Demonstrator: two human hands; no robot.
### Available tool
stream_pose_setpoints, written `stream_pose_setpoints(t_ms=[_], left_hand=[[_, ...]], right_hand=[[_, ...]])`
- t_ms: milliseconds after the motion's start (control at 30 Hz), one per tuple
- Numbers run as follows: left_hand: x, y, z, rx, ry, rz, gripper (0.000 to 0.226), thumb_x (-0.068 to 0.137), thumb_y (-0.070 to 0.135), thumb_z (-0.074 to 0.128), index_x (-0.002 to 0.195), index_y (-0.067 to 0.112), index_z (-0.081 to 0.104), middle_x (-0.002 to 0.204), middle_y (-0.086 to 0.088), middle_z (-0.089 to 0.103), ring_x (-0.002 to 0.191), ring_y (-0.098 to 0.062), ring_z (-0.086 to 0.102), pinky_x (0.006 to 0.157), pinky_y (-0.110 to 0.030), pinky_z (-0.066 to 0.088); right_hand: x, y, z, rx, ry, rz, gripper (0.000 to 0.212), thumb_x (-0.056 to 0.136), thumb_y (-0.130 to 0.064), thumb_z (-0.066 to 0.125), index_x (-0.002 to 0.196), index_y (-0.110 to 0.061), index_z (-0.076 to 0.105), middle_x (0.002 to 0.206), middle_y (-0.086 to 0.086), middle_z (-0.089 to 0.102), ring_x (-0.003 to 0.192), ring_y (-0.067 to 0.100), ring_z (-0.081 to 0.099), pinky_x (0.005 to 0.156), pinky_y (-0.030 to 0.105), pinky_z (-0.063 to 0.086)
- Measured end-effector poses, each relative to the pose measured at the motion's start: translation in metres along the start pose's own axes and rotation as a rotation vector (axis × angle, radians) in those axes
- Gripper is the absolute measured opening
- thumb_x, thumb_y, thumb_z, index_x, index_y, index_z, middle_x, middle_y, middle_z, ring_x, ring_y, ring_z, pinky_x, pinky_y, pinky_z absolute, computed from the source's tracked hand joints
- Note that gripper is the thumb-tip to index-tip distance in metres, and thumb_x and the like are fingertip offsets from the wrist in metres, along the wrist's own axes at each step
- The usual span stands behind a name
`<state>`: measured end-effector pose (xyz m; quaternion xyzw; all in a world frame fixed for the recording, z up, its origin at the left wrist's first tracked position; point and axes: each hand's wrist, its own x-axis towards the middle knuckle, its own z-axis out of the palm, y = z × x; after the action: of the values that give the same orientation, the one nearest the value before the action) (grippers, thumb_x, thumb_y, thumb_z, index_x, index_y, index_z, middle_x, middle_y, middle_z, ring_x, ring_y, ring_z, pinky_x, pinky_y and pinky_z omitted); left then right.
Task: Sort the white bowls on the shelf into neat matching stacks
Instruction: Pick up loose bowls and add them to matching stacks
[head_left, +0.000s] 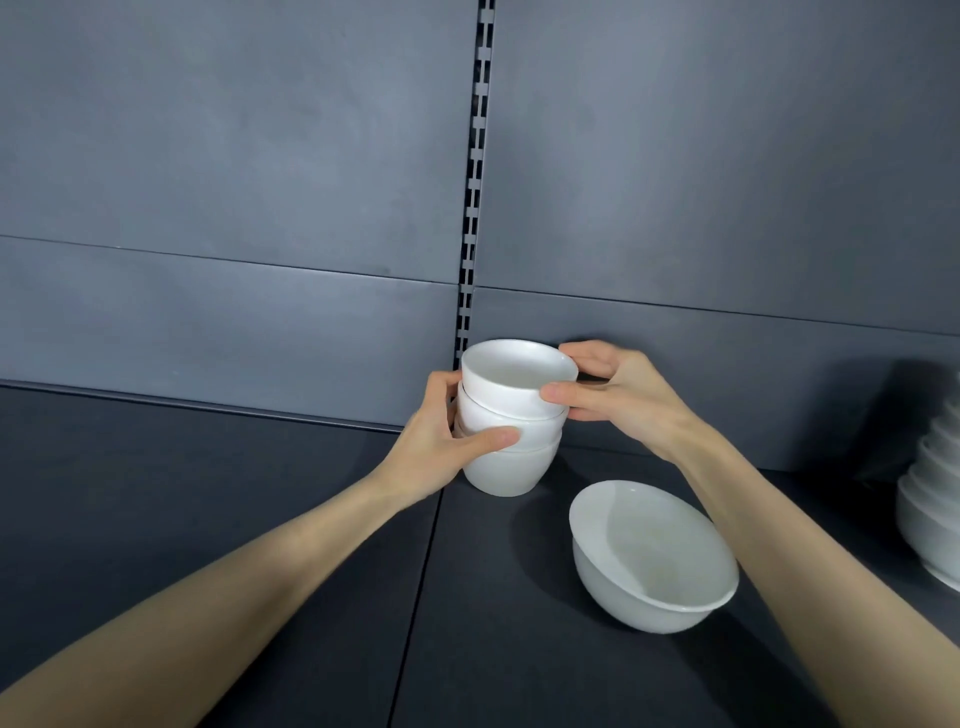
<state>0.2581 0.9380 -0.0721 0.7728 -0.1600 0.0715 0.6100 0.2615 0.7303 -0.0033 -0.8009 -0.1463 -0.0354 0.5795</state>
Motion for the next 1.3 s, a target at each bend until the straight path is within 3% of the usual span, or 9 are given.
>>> stream_pose_setpoints(t_ms=[233,400,533,667,800,900,1033,1133,1300], left_hand=[[-0.004,0.004,0.001,0.134,-0.023,0.009,0.085,0.059,0.064,0.07,0.124,0.025,0.03,0.125,0.018,0.051,0.115,-0.009,0.055,0.096,-0.043,0.049],[-0.008,0.017,0.001,0.198,-0.082,-0.011,0.084,0.08,0.047,0.071,0.143,0.024,0.019,0.134,0.014,0.045,0.121,-0.007,0.048,0.098,-0.027,0.043],[-0.014,0.024,-0.002,0.282,-0.019,0.01,0.077,0.081,0.033,0.074,0.144,0.024,0.03,0.128,0.013,0.047,0.114,-0.006,0.047,0.091,-0.02,0.038],[-0.027,0.021,-0.005,0.349,0.117,-0.048,0.053,0.08,0.03,0.075,0.127,0.015,0.052,0.115,0.009,0.059,0.102,-0.01,0.059,0.088,-0.023,0.046],[-0.043,0.02,-0.003,0.365,0.096,-0.03,0.029,0.08,0.028,0.074,0.103,0.015,0.062,0.1,0.005,0.066,0.091,-0.01,0.064,0.069,-0.01,0.043],[-0.053,0.022,0.009,0.334,0.048,0.024,0.019,0.08,0.024,0.075,0.092,0.017,0.064,0.093,0.004,0.067,0.086,-0.009,0.064,0.066,-0.007,0.044],[-0.066,0.026,0.03,0.287,-0.207,0.028,0.032,0.073,0.031,0.081,0.098,0.025,0.062,0.099,0.009,0.065,0.091,-0.003,0.061,0.077,-0.015,0.047],[-0.073,0.029,0.048,0.282,-0.413,0.028,0.045,0.071,0.028,0.082,0.107,0.031,0.056,0.108,0.014,0.061,0.098,0.006,0.057,0.084,-0.013,0.046],[-0.073,0.023,0.065,0.224,-0.456,0.006,0.07,0.063,0.04,0.084,0.122,0.026,0.049,0.115,0.016,0.062,0.108,0.0,0.058,0.097,-0.028,0.048]], right_hand=[[-0.002,-0.001,-0.001,-0.016,-0.005,-0.003,0.048,0.075,-0.014,0.079,0.118,-0.015,0.057,0.115,-0.005,0.067,0.103,0.009,0.066,0.081,0.027,0.058],[-0.006,-0.006,-0.001,-0.09,-0.064,0.015,0.044,0.079,-0.023,0.077,0.118,-0.022,0.055,0.118,-0.01,0.064,0.111,0.007,0.06,0.094,0.034,0.053],[-0.011,-0.014,-0.004,-0.227,-0.125,0.021,0.035,0.082,-0.032,0.073,0.113,-0.029,0.056,0.119,-0.014,0.062,0.108,0.001,0.057,0.095,0.029,0.049],[-0.019,-0.012,-0.01,-0.236,-0.032,0.026,0.079,0.077,-0.04,0.076,0.144,-0.021,0.038,0.135,-0.01,0.05,0.126,0.009,0.048,0.107,0.035,0.041],[-0.044,-0.009,-0.024,-0.322,0.062,0.013,0.064,0.08,-0.041,0.073,0.136,-0.02,0.049,0.134,-0.003,0.054,0.12,0.011,0.053,0.101,0.028,0.042],[-0.071,-0.008,-0.031,-0.345,0.105,0.04,0.054,0.082,-0.037,0.072,0.129,-0.018,0.055,0.13,-0.006,0.057,0.115,0.008,0.055,0.089,0.021,0.039],[-0.107,0.003,-0.037,-0.378,0.155,0.106,0.06,0.078,-0.04,0.074,0.131,-0.019,0.054,0.131,-0.008,0.056,0.116,0.011,0.055,0.095,0.026,0.043],[-0.134,0.011,-0.038,-0.353,0.198,0.159,0.081,0.067,-0.053,0.075,0.136,-0.02,0.049,0.135,-0.005,0.053,0.118,0.015,0.056,0.101,0.035,0.046],[-0.168,0.024,-0.029,-0.217,0.188,0.243,0.077,0.075,-0.031,0.078,0.141,-0.015,0.042,0.129,-0.004,0.055,0.117,0.011,0.055,0.099,0.027,0.047]])
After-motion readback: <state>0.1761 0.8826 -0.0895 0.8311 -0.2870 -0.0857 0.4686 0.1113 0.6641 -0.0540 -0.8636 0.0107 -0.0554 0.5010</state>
